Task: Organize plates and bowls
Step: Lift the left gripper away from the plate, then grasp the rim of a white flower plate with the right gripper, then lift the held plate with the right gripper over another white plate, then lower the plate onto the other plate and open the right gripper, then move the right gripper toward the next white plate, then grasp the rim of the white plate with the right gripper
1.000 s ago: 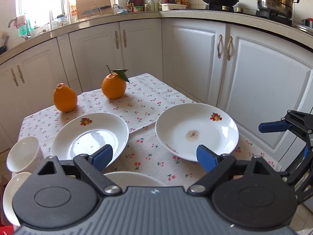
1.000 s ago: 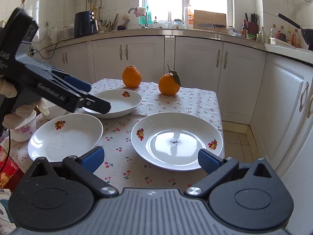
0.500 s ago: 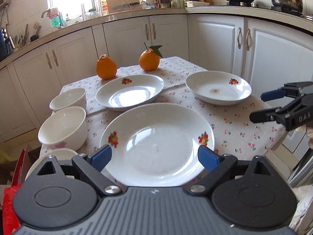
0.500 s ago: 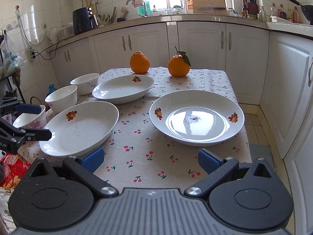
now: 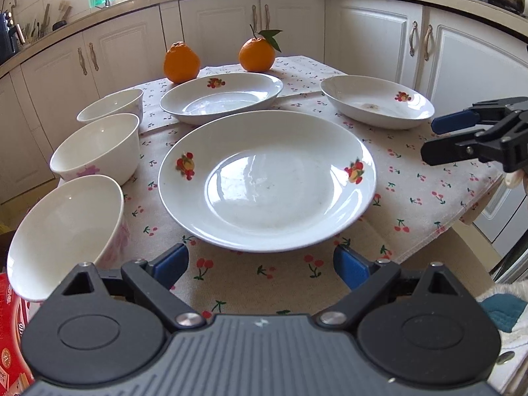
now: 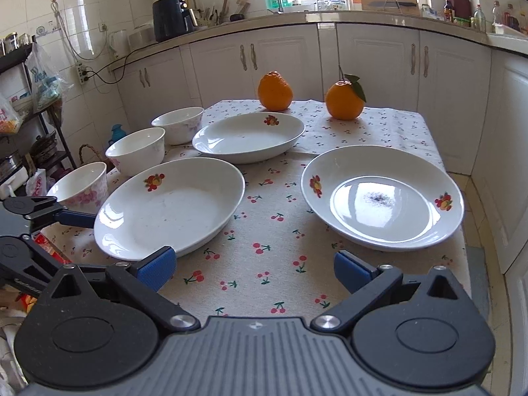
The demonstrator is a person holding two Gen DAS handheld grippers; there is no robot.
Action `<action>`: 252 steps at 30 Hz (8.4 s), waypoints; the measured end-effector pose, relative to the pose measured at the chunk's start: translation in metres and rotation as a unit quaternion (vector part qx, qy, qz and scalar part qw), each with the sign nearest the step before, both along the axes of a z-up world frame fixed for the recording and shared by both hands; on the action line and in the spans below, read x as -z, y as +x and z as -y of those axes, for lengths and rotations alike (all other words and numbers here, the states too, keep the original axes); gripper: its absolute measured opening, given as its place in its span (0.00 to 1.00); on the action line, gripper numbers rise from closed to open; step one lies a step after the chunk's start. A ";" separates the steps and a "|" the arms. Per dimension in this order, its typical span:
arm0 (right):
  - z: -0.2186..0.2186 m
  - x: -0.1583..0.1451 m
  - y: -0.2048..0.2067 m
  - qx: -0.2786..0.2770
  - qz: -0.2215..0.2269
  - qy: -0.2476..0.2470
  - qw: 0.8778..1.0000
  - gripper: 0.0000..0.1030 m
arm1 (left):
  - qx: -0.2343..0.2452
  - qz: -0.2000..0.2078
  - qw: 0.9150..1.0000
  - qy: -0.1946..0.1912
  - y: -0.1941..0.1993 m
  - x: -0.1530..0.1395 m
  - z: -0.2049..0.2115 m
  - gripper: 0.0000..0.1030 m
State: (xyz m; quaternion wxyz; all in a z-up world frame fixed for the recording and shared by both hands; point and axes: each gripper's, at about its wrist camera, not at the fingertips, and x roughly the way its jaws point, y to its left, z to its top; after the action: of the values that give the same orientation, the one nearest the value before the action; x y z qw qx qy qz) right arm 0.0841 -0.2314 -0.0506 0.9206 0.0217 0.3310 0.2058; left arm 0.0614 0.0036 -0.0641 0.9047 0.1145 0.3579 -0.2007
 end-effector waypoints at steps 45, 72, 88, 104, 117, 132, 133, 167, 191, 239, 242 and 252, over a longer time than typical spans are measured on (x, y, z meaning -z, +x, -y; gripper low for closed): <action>-0.096 0.016 0.186 -0.287 -0.105 -0.032 0.952 0.75 | -0.009 0.001 0.999 -0.031 0.010 0.005 0.006 0.93; -0.068 -0.006 0.169 -0.246 -0.089 -0.021 0.965 0.76 | 0.041 0.000 0.999 -0.025 0.017 -0.017 0.014 0.92; 0.016 -0.031 0.163 -0.153 -0.057 -0.028 0.986 0.76 | 0.125 0.009 0.991 -0.036 0.051 -0.037 0.072 0.92; 0.094 -0.021 0.167 -0.068 -0.063 -0.027 0.995 0.77 | 0.191 -0.003 0.981 -0.034 0.084 -0.031 0.138 0.92; 0.116 -0.008 0.175 -0.043 -0.071 -0.025 0.996 0.77 | 0.207 -0.015 0.978 -0.026 0.104 -0.023 0.160 0.92; 0.128 0.004 0.177 -0.018 -0.082 -0.027 0.996 0.77 | 0.213 -0.028 0.976 -0.028 0.118 -0.016 0.169 0.92; 0.128 0.004 0.176 -0.017 -0.082 -0.029 0.996 0.77 | 0.214 -0.029 0.976 -0.029 0.119 -0.015 0.169 0.92; 0.109 -0.025 0.118 0.015 -0.038 -0.068 0.997 1.00 | 0.176 0.025 0.982 -0.055 0.095 -0.034 0.142 0.92; 0.028 -0.036 0.094 -0.081 -0.004 -0.102 0.991 1.00 | -0.106 0.018 0.994 -0.010 0.145 0.011 0.071 0.94; -0.061 -0.007 0.335 -0.268 -0.086 -0.123 0.952 1.00 | -0.141 0.025 0.989 -0.039 0.179 0.015 0.063 0.99; -0.068 -0.002 0.352 -0.280 -0.091 -0.110 0.949 1.00 | -0.141 0.027 0.989 -0.044 0.180 0.015 0.062 0.99; -0.086 0.020 0.385 -0.302 -0.130 -0.075 0.942 0.81 | -0.137 0.031 0.989 -0.040 0.178 0.016 0.062 0.99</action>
State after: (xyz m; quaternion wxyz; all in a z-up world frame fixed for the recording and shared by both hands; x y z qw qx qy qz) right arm 0.4695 -0.1456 -0.0710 0.7634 -0.1220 0.4531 0.4438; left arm 0.2397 -0.0582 -0.0796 0.9381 0.0343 0.3341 -0.0853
